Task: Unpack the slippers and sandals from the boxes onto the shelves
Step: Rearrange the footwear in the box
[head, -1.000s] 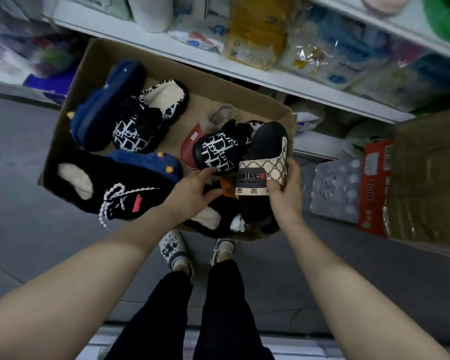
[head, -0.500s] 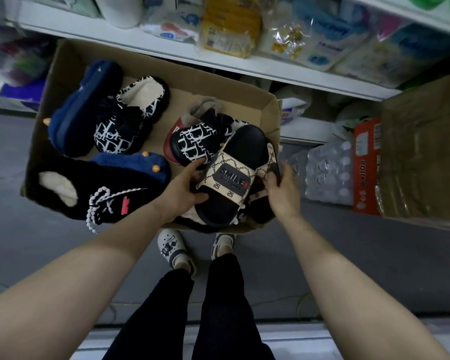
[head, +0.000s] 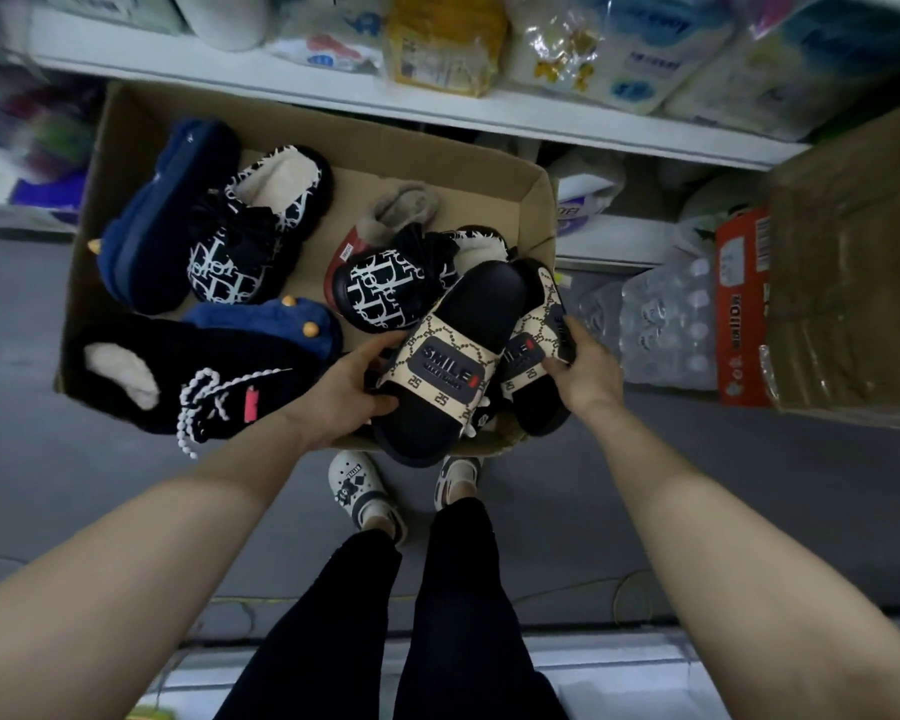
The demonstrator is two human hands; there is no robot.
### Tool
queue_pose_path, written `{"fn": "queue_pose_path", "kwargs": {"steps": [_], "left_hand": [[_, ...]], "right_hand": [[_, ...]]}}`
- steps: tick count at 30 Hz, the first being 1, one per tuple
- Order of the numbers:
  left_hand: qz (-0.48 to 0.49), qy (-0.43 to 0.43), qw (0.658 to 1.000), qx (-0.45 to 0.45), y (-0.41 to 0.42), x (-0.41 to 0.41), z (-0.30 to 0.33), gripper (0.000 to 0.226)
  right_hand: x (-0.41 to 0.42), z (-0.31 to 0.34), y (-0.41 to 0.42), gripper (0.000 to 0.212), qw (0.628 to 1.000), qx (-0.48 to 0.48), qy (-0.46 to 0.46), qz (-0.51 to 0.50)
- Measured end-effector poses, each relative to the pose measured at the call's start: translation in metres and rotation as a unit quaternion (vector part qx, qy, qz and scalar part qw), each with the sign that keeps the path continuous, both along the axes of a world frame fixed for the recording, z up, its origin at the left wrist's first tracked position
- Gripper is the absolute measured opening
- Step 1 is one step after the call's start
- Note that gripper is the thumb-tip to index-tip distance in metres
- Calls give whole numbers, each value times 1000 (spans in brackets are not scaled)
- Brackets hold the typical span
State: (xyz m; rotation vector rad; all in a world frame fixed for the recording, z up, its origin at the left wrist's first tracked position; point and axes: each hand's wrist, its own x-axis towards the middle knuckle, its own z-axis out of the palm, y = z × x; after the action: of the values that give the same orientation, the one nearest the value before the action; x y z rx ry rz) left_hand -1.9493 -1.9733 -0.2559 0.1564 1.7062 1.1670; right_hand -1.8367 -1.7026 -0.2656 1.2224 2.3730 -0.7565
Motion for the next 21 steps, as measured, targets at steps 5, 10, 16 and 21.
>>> {"fn": "queue_pose_path", "kwargs": {"steps": [5,10,16,21], "left_hand": [[35,-9,999,36,-3,-4,40,77],[146,-23,987,67,4,-10,86,73],[185,-6,977,107,17,-25,139,74],[170,33,972,156,39,-38,187,74]], "right_hand": [[23,43,5,69,994,-57,71,-61],[38,98,5,66,942,-177,234,-166],[33,173,1,61,887,-202,366,-197],[26,225,17,60,886,-160,412,-142]]}}
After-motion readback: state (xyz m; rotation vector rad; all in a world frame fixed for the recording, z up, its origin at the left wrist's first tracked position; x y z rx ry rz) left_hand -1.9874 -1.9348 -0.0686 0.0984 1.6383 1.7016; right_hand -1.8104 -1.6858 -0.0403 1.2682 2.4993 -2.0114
